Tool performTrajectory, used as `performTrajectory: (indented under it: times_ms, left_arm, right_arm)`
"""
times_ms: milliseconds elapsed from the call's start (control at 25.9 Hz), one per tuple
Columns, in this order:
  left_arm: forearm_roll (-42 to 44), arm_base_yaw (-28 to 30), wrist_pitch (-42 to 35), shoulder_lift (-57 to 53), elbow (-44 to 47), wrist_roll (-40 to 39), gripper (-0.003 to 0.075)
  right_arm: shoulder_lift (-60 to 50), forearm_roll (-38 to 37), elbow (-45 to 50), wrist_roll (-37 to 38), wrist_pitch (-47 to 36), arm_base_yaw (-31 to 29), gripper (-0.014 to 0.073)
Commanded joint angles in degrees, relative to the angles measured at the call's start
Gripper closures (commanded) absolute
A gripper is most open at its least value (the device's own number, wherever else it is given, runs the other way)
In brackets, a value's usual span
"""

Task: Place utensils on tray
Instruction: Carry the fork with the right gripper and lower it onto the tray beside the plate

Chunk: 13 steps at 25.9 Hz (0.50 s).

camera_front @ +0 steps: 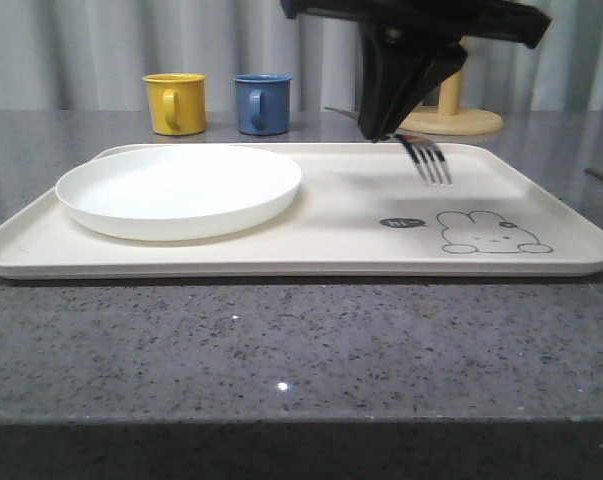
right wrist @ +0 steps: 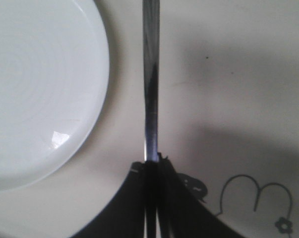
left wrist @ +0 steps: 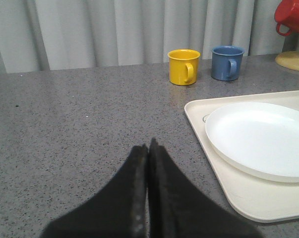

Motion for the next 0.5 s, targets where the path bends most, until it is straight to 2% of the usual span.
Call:
performTrajectory:
  times_ms: [0,232,464]
  left_arm:
    - [-0.53,0.06,-4.84,0.66,-1.61,-0.57,0.0738]
    - [-0.53,0.06,-4.84,0.66,-1.61,-0.57,0.0738]
    - [-0.53,0.06,-4.84,0.66,-1.61,-0.57,0.0738]
  right_arm:
    - [0.0,-0.52,-2.29,4.27,-4.3,-0.09,0.0652]
    - [3.87,-0.52,-2.29,9.86,-7.42,-0.09,0.0651]
    - [4.46,-0.52,-2.29,10.68,-8.77,-0.09,0.0645]
